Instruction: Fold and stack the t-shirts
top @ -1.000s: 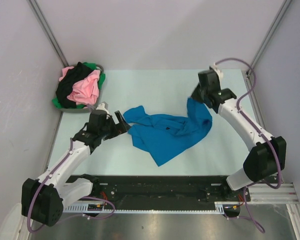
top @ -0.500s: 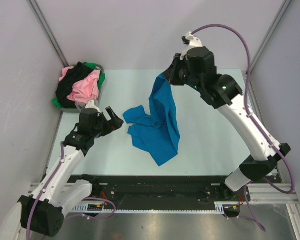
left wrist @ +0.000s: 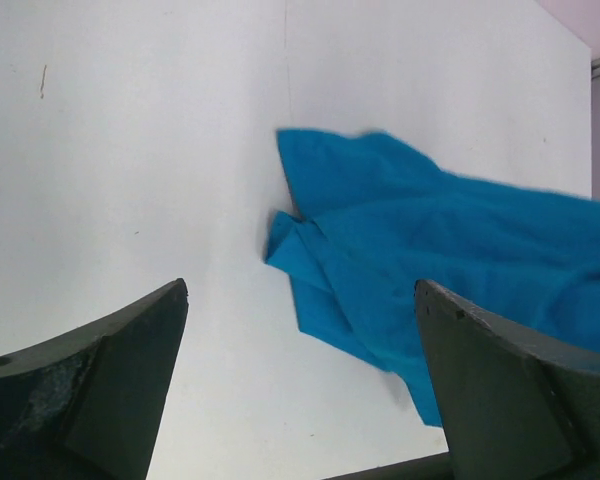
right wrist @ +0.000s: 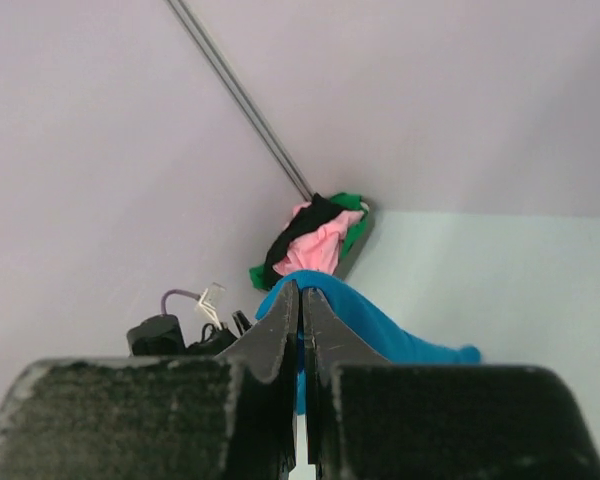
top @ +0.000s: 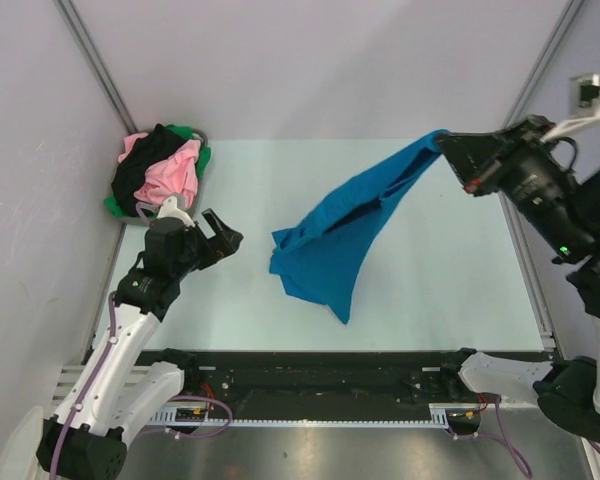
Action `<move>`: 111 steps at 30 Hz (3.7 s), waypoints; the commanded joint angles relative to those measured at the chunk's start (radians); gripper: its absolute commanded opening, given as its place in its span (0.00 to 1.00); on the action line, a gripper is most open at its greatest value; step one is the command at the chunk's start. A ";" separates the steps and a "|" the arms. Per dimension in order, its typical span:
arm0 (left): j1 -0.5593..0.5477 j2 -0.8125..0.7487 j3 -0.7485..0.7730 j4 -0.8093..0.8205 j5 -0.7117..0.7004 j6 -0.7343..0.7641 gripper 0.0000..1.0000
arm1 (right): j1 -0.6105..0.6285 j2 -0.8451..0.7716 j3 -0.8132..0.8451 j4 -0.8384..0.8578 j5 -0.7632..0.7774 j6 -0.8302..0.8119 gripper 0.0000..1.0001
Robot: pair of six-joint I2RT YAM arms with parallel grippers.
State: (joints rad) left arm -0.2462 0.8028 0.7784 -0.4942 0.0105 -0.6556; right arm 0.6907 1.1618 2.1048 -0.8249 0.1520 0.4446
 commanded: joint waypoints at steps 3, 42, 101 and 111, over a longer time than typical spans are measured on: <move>0.008 -0.017 0.058 -0.009 0.017 -0.021 1.00 | 0.001 -0.019 0.044 -0.029 0.117 0.011 0.00; -0.001 0.090 -0.070 0.159 0.179 0.008 1.00 | -0.006 0.655 -0.016 -0.012 0.405 0.040 1.00; -0.624 0.921 0.529 0.025 0.080 -0.035 0.87 | -0.378 0.150 -1.375 0.294 -0.049 0.332 0.35; -0.605 0.859 0.470 0.031 0.063 -0.033 0.87 | -0.332 0.159 -1.379 0.326 -0.052 0.355 0.00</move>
State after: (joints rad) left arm -0.8619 1.7309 1.2758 -0.4885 0.0807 -0.6743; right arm 0.3374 1.3342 0.7273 -0.5343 0.1108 0.7780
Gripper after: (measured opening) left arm 0.872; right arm 0.009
